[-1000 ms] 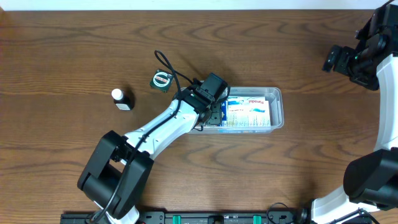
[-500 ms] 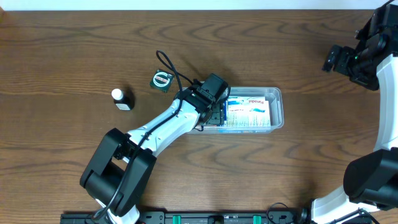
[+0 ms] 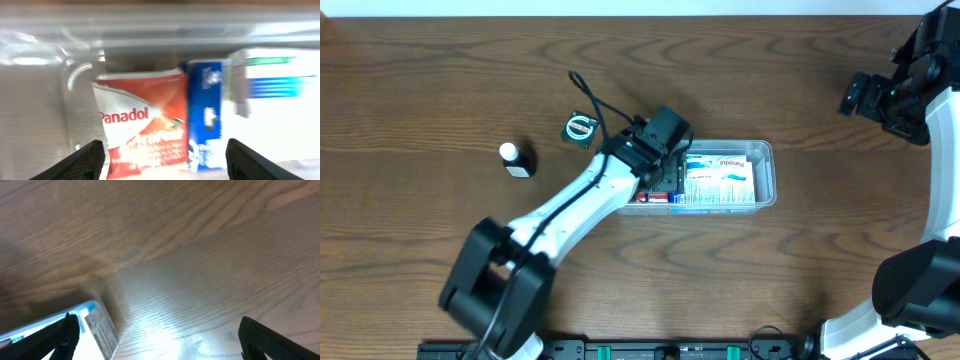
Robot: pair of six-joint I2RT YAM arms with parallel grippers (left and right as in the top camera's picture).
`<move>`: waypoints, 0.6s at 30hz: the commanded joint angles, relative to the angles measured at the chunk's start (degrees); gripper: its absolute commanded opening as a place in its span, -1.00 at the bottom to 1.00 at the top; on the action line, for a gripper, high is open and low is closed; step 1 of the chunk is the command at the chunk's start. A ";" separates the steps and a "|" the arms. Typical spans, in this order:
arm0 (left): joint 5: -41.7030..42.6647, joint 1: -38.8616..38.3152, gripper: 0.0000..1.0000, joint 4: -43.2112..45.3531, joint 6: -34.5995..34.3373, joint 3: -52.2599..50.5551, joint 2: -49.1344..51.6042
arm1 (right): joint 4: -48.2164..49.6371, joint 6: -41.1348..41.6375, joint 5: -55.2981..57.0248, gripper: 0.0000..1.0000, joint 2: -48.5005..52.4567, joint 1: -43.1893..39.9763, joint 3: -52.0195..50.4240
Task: Pack container
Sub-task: 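Lower the red packet into the container, release, and lift left arm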
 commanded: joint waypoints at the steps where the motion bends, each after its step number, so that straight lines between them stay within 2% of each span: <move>1: -0.70 0.02 0.57 -2.10 4.02 3.87 -5.66 | -0.04 0.22 0.20 0.99 -0.66 -0.26 0.72; 6: -3.58 0.02 0.58 -7.26 6.40 7.10 -11.87 | -0.04 0.22 0.20 0.99 -0.66 -0.26 0.72; 10: -10.84 1.25 0.78 -7.15 11.19 7.15 -16.52 | -0.04 0.22 0.20 0.99 -0.66 -0.26 0.72; 13: -13.81 4.37 0.98 -6.01 21.00 7.15 -16.92 | -0.04 0.22 0.20 0.98 -0.66 -0.26 0.72; 16: -13.79 8.83 0.96 -5.51 31.06 7.15 -15.21 | -0.04 0.22 0.20 0.99 -0.66 -0.26 0.72; 18: -13.79 12.13 0.96 -4.46 34.23 7.13 -13.64 | -0.04 0.22 0.20 0.98 -0.66 -0.26 0.72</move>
